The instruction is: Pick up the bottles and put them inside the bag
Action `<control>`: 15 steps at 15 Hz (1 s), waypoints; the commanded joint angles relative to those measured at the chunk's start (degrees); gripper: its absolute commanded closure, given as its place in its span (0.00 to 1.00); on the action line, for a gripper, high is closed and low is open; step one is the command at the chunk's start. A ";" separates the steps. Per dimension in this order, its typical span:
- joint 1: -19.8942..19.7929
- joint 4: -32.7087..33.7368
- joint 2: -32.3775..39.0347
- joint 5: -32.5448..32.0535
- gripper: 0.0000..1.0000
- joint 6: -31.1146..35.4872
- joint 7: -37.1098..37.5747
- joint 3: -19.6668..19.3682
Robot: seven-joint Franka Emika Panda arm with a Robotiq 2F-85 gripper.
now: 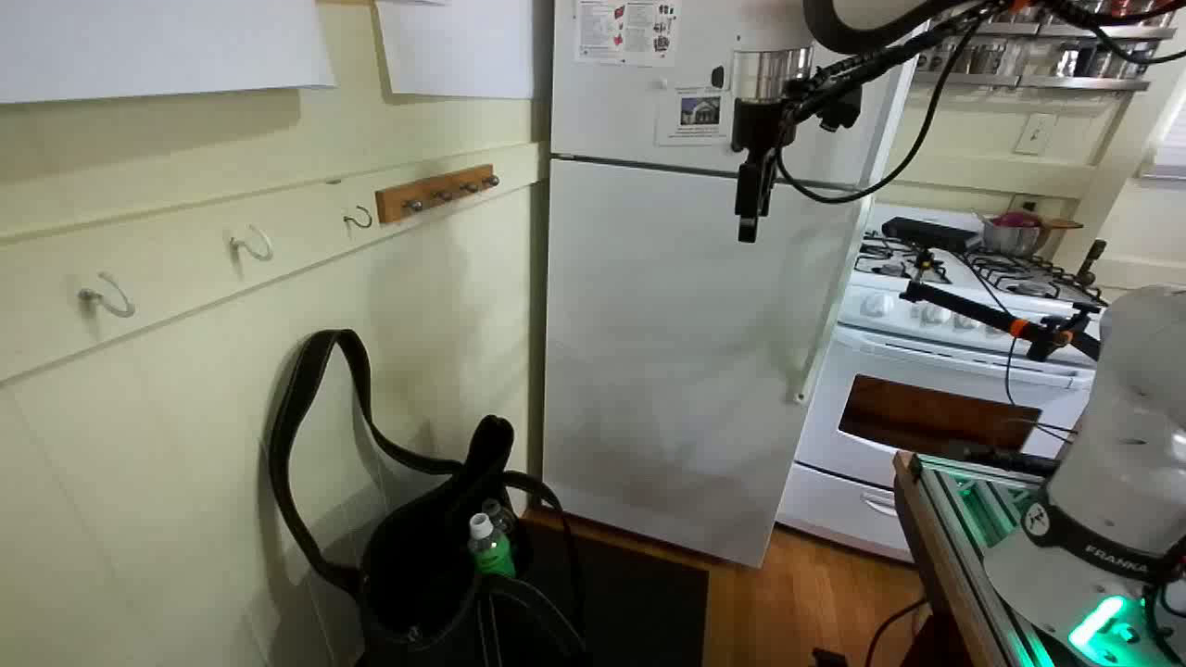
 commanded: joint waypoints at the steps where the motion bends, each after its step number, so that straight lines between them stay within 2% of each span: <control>1: 0.88 0.18 0.03 -0.20 0.00 -0.24 0.17 -0.75; 7: 0.88 0.18 0.03 -0.20 0.00 -0.24 0.17 -0.75; 9: 1.87 -0.26 1.26 -0.77 0.00 1.89 0.38 0.21; 11: 3.21 -1.52 1.69 -0.79 0.00 5.51 -0.12 0.95; 15: 5.64 -5.91 3.07 0.26 0.00 18.42 -2.11 1.68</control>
